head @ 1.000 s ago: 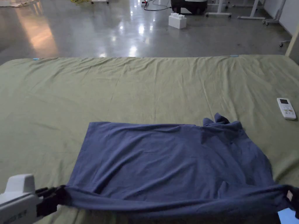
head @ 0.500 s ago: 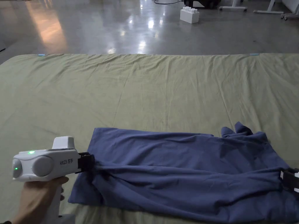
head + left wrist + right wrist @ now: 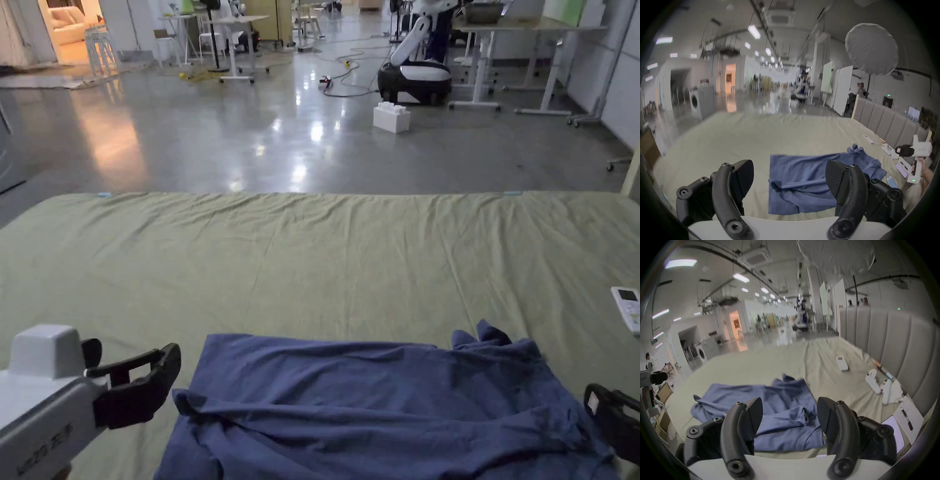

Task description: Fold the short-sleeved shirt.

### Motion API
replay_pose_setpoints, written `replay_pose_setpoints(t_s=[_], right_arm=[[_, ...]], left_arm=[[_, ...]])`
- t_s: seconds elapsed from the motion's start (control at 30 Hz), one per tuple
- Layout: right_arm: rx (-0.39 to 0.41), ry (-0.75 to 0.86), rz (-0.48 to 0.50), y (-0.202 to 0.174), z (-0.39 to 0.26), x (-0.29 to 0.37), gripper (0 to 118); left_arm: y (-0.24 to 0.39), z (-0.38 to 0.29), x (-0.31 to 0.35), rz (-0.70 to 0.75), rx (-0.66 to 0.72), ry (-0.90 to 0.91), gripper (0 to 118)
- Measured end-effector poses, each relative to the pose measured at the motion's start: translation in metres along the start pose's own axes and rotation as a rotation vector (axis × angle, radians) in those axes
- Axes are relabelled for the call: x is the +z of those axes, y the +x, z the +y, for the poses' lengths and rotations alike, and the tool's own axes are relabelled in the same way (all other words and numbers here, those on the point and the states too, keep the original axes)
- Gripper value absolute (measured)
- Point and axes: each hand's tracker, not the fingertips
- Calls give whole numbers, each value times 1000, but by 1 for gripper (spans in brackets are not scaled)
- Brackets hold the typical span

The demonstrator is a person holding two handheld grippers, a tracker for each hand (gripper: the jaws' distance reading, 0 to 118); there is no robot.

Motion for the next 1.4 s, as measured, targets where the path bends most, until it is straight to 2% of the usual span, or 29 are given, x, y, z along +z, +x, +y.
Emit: replay_pose_setpoints(t_s=[0.1, 0.17, 0.23, 0.27, 0.3, 0.33, 0.37, 0.4, 0.47, 0.5, 0.6, 0.83, 1.0, 1.1, 1.13, 1.17, 1.2, 1.23, 1.27, 1.4], right_arm=[[40, 80, 7, -20, 2, 51, 73], [60, 111, 23, -25, -4, 70, 73], [68, 105, 48, -33, -4, 89, 72], [70, 104, 51, -40, -6, 98, 68], [74, 114, 54, -45, -7, 105, 53], [84, 124, 52, -50, -9, 111, 37], [103, 145, 44, -55, -10, 117, 17], [128, 152, 34, -64, -10, 125, 5], [128, 174, 56, -67, -13, 131, 1], [77, 155, 75, -66, -18, 132, 0], [82, 160, 70, -67, -19, 132, 0], [69, 142, 89, -65, -20, 129, 0], [17, 93, 107, -57, -33, 120, 0], [-9, 39, 98, -52, -43, 112, 0], [-14, 21, 91, -50, -47, 109, 0], [-19, -2, 87, -48, -51, 105, 0], [-22, -20, 81, -46, -55, 101, 0], [-26, -42, 76, -44, -58, 98, 0], [-27, -61, 73, -43, -60, 96, 0], [-31, -97, 56, -43, -56, 94, 0]], left_arm=[[13, 2, 57, -6, -12, 106, 90], [16, 1, 80, -27, -16, 98, 86], [26, -2, 101, -6, -62, 107, 68], [30, -5, 112, 9, -91, 151, 50], [35, -6, 118, 11, -111, 189, 19], [38, -7, 124, 8, -115, 196, 7], [41, -7, 129, 7, -114, 195, 6], [44, -7, 134, -18, -120, 188, 0], [54, -12, 138, -40, -122, 192, 0], [57, -12, 139, -42, -128, 195, 0], [63, -15, 135, -58, -148, 170, 0], [55, -22, 114, -77, -61, 107, 0], [15, -40, 70, -67, 166, -15, 0], [-4, -66, 26, -38, 237, -134, 1], [-12, -77, 8, -28, 249, -173, 10], [-20, -91, -15, -60, 280, -247, 27], [-29, -107, -37, -98, 335, -300, 51], [-35, -120, -57, -106, 371, -349, 64], [-37, -130, -72, -95, 366, -376, 69], [-44, -159, -132, -18, 288, -497, 69]])
